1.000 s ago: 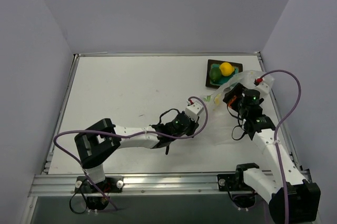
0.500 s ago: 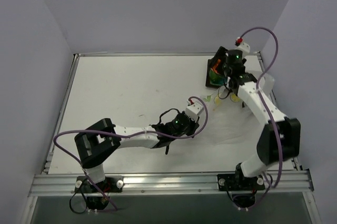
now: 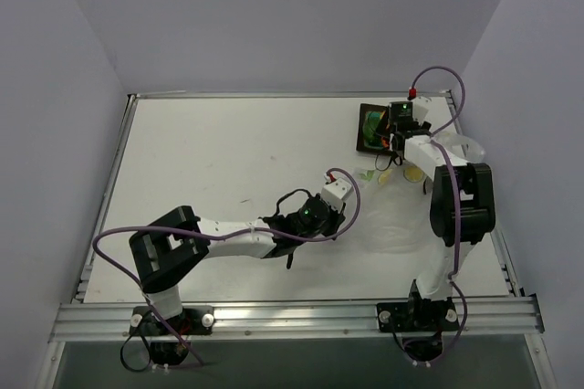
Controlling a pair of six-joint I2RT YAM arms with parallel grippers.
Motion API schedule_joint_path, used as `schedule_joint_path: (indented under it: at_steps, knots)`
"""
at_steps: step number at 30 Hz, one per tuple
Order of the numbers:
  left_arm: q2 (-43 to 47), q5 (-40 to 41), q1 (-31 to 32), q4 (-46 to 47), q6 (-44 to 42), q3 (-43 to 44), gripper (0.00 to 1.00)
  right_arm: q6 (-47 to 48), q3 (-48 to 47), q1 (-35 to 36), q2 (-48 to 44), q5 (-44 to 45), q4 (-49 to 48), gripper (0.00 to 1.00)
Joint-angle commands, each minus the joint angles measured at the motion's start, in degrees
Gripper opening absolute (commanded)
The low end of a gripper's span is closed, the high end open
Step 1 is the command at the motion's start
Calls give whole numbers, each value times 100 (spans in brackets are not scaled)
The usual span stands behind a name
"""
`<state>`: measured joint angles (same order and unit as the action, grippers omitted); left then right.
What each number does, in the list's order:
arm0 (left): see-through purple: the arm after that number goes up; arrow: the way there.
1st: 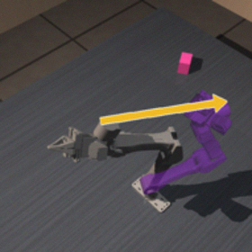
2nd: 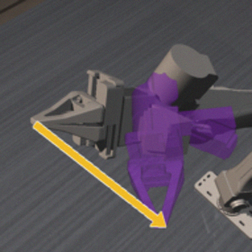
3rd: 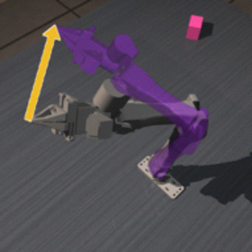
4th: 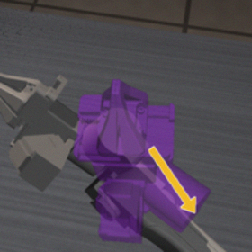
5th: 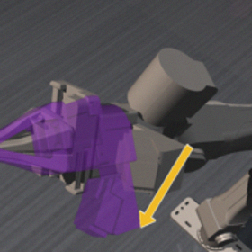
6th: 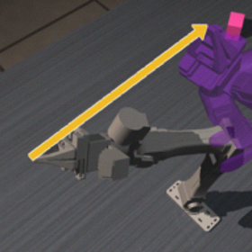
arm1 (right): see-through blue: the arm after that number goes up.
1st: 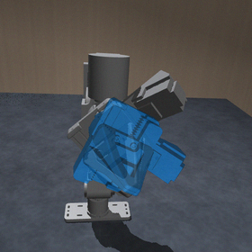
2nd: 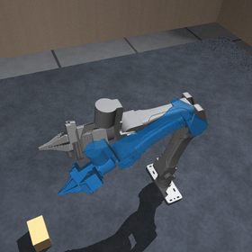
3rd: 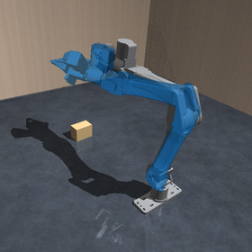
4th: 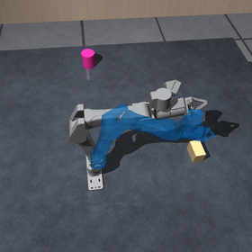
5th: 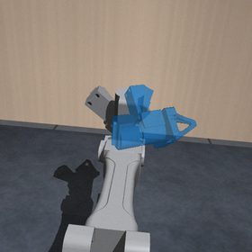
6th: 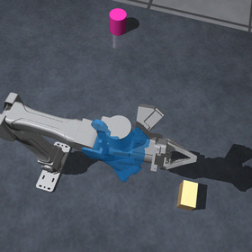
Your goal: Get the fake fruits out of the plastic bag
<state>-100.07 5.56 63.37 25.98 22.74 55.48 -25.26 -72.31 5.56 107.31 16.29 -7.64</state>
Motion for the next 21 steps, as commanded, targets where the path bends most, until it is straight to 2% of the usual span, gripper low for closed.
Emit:
schedule_joint_path:
  at_steps: [1, 8, 21]
  knots:
    - [41, 6, 8, 109, -24, 173, 2, -15, 227, -152, -342, 331, -203, 42]
    - [75, 94, 17, 83, -77, 156, 2, -6, -467, -257, 456, 217, -98, 42]
    - [-30, 76, -1, 57, -68, 208, 2, -23, -1284, -284, 1222, -12, -132, 44]
